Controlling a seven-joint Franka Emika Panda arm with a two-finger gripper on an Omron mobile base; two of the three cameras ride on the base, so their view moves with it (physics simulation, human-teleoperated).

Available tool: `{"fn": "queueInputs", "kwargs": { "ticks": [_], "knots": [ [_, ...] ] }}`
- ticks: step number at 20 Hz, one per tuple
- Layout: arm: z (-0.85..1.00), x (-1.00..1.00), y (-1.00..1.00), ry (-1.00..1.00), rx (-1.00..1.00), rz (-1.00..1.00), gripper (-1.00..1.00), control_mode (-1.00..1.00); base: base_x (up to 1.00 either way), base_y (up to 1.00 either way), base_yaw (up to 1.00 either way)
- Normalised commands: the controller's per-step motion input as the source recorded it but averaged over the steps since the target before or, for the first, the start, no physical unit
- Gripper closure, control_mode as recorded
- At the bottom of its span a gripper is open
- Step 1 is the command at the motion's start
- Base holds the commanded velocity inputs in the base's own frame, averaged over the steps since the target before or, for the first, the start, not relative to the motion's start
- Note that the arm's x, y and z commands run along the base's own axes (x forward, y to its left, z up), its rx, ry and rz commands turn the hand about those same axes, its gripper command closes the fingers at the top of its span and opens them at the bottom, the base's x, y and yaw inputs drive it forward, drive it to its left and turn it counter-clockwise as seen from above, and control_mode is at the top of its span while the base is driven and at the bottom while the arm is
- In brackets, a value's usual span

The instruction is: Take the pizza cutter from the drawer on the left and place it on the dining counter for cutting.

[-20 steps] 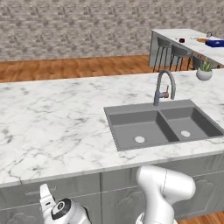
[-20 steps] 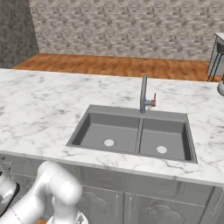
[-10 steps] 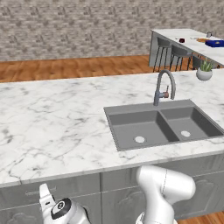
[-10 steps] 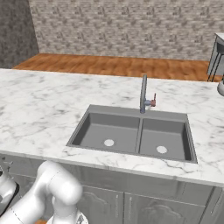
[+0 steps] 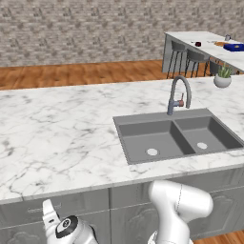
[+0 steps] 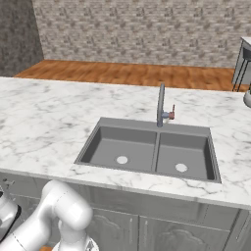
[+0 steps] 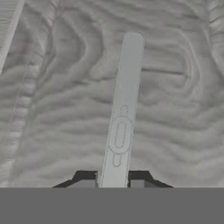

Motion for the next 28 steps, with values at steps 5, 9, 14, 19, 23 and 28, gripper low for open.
{"fn": "queueInputs", "kwargs": {
  "ticks": [5,9,14,19,23,28],
  "knots": [
    [0.00,0.00,0.00,0.00,0.00,0.00,1.00,-1.00,0.00,0.00,0.00],
    [0.00,-0.02,0.00,0.00,0.00,0.00,1.00,-1.00,0.00,0.00,0.00],
    [-0.12,-0.33,0.00,0.00,0.00,0.00,1.00,-1.00,0.00,0.00,0.00],
    [-0.13,-0.42,0.00,0.00,0.00,0.00,1.00,-1.00,0.00,0.00,0.00],
    [-0.11,-0.46,0.00,0.00,0.00,0.00,1.00,-1.00,0.00,0.00,0.00],
    [-0.12,-0.48,0.00,0.00,0.00,0.00,1.00,-1.00,0.00,0.00,0.00]
  ]
}}
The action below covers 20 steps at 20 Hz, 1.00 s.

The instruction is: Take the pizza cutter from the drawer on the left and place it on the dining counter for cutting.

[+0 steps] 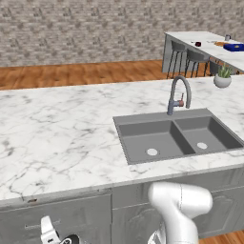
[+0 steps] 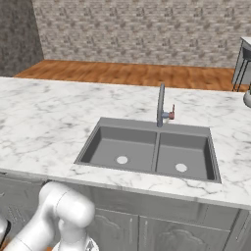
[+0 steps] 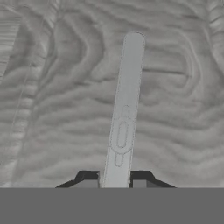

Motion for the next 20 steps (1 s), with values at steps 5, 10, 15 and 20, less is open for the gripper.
{"fn": "queueInputs", "kwargs": {
  "ticks": [5,10,15,20],
  "knots": [
    [-0.14,-0.48,0.00,0.00,0.00,0.00,1.00,-1.00,0.00,0.00,0.00],
    [-0.21,-0.41,0.00,0.00,0.00,0.00,1.00,-1.00,0.00,0.00,0.00],
    [-0.23,-0.46,0.00,0.00,0.00,0.00,1.00,-1.00,0.00,0.00,0.00],
    [-0.22,-0.52,0.00,0.00,0.00,0.00,1.00,-1.00,0.00,0.00,0.00]
  ]
}}
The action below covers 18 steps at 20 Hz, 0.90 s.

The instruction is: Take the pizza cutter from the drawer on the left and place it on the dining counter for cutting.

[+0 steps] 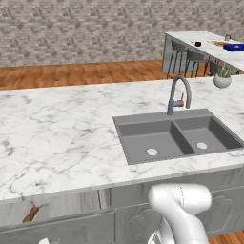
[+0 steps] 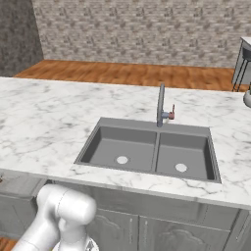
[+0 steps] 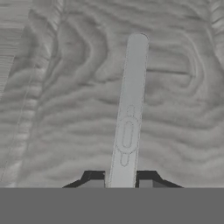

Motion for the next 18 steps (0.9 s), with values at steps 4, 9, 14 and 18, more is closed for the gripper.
{"fn": "queueInputs", "kwargs": {
  "ticks": [4,9,14,18],
  "knots": [
    [-0.19,-0.52,0.00,0.00,0.00,0.00,1.00,-1.00,0.00,0.00,0.00],
    [-0.20,-0.60,0.00,0.00,0.00,0.00,1.00,-1.00,0.00,0.00,0.00],
    [-0.18,-0.62,0.00,0.00,0.00,0.00,1.00,-1.00,0.00,0.00,0.00],
    [-0.18,-0.61,0.00,0.00,0.00,0.00,1.00,-1.00,0.00,0.00,0.00]
  ]
}}
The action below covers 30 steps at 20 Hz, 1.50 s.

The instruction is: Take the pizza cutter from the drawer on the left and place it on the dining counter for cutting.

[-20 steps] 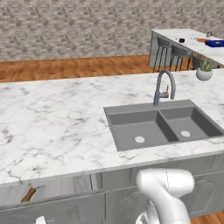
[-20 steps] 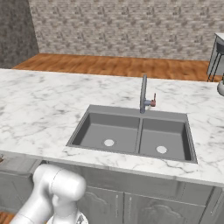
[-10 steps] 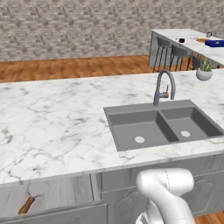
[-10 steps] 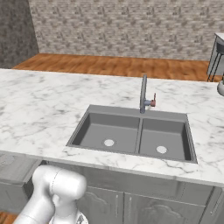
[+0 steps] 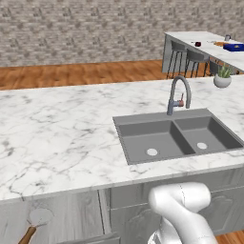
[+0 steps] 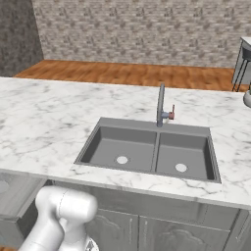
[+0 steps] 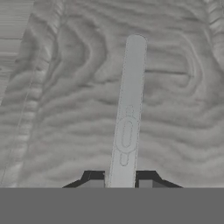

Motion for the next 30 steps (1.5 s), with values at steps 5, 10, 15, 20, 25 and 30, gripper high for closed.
{"fn": "queueInputs", "kwargs": {
  "ticks": [5,10,15,20,25,30],
  "knots": [
    [-0.20,-0.60,0.00,0.00,0.00,0.00,1.00,-1.00,0.00,0.00,0.00],
    [-0.21,-0.55,0.00,0.00,0.00,0.00,1.00,-1.00,0.00,0.00,0.00],
    [-0.20,-0.55,0.00,0.00,0.00,0.00,1.00,-1.00,0.00,0.00,0.00],
    [-0.18,-0.39,0.00,0.00,0.00,0.00,1.00,-1.00,0.00,0.00,0.00],
    [-0.08,-0.18,0.00,0.00,0.00,0.00,1.00,-1.00,0.00,0.00,0.00],
    [-0.02,-0.15,0.00,0.00,0.00,0.00,-1.00,-1.00,0.00,0.00,0.00]
  ]
}}
